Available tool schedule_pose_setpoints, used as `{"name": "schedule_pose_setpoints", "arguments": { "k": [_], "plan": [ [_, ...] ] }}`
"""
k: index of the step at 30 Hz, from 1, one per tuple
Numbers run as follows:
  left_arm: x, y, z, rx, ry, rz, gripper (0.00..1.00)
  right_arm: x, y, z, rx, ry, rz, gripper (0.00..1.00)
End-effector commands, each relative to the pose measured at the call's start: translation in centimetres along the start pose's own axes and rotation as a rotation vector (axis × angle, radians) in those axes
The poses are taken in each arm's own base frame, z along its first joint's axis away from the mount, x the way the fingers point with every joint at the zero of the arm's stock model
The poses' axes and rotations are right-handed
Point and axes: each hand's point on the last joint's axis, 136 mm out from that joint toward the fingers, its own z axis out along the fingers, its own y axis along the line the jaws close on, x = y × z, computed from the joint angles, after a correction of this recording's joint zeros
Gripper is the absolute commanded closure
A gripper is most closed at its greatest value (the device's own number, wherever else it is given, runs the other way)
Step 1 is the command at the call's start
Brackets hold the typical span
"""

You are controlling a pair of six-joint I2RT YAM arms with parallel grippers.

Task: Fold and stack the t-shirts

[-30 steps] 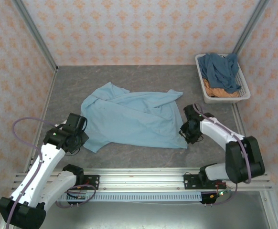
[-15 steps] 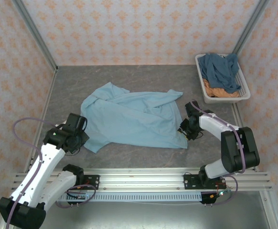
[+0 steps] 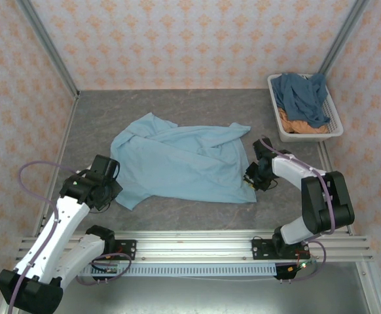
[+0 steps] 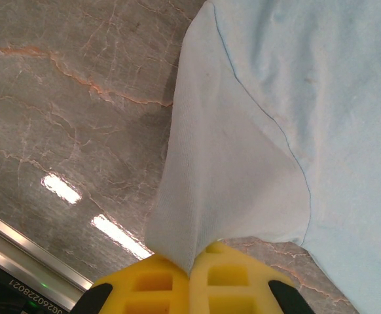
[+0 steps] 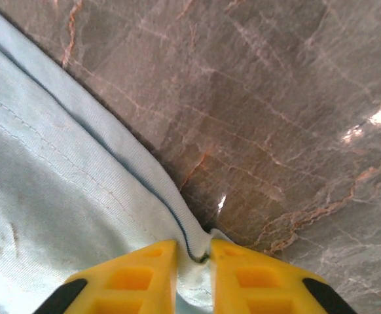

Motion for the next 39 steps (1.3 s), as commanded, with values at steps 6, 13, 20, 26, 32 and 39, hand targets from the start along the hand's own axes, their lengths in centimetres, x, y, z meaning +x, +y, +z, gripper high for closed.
{"name": "schedule_pose_setpoints", "arguments": {
  "k": [6, 13, 20, 26, 32, 39],
  "plan": [
    [0.0, 0.4, 0.1, -0.013, -0.010, -0.008, 1.00, -0.2, -0.3, -1.4, 0.029, -0.013, -0.002, 0.82],
    [0.1, 0.4, 0.2, -0.012, -0.007, -0.007, 1.00, -0.3, -0.4, -1.5, 0.031, -0.025, 0.004, 0.91],
    [0.1, 0.4, 0.1, -0.012, -0.008, -0.007, 1.00, -0.5, -0.5, -1.5, 0.045, -0.030, 0.009, 0.99],
    [0.1, 0.4, 0.1, -0.010, -0.007, -0.005, 1.00, -0.6, -0.2, -1.8, 0.030, -0.037, 0.013, 0.93],
    [0.2, 0.4, 0.3, -0.009, -0.003, -0.008, 1.00, -0.3, 2.5, -2.7, -0.033, -0.047, -0.060, 0.68],
    [0.1, 0.2, 0.3, -0.002, -0.005, -0.010, 1.00, -0.3, 4.4, -2.3, -0.022, -0.051, -0.113, 0.64]
  ]
}}
